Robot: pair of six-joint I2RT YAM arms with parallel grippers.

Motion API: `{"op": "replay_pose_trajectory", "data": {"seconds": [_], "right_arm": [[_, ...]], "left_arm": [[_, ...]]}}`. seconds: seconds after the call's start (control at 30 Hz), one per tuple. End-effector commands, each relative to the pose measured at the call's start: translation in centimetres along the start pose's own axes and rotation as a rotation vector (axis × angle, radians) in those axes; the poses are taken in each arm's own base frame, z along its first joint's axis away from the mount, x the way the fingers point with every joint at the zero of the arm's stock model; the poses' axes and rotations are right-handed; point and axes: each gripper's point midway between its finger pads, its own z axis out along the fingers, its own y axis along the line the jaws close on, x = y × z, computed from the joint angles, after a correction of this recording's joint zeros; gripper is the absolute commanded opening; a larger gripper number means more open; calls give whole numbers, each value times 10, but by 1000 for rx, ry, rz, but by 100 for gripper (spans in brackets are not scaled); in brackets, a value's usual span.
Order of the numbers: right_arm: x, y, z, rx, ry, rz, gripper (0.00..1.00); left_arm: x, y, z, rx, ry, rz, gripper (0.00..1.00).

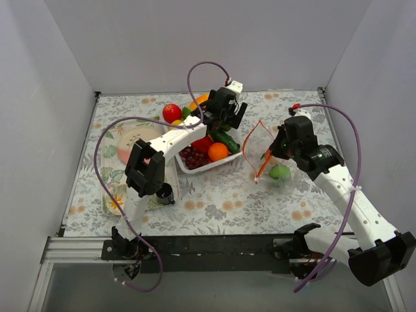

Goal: Place the food in the zip-top bag and seal the zipper
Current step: Pick up the fake vegetable from the bin.

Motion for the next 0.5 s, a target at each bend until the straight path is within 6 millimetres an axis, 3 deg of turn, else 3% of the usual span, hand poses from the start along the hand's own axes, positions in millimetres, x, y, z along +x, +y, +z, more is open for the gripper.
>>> {"op": "replay_pose_trajectory", "data": {"seconds": [0.0, 0.3, 0.43, 0.47], "right_arm": [[-12, 3, -8, -13, -47, 0, 1], [-14, 4, -8, -16, -48, -2, 1], [-15, 5, -8, -14, -49, -4, 1], [-16, 5, -8, -17, -51, -3, 1]], "left_arm": [[-3, -2, 2, 0, -11, 0, 96], [10, -4, 9, 0, 11, 6, 91], [0, -2, 6, -6, -17, -1, 83], [-4, -1, 4, -7, -24, -1, 77]]}}
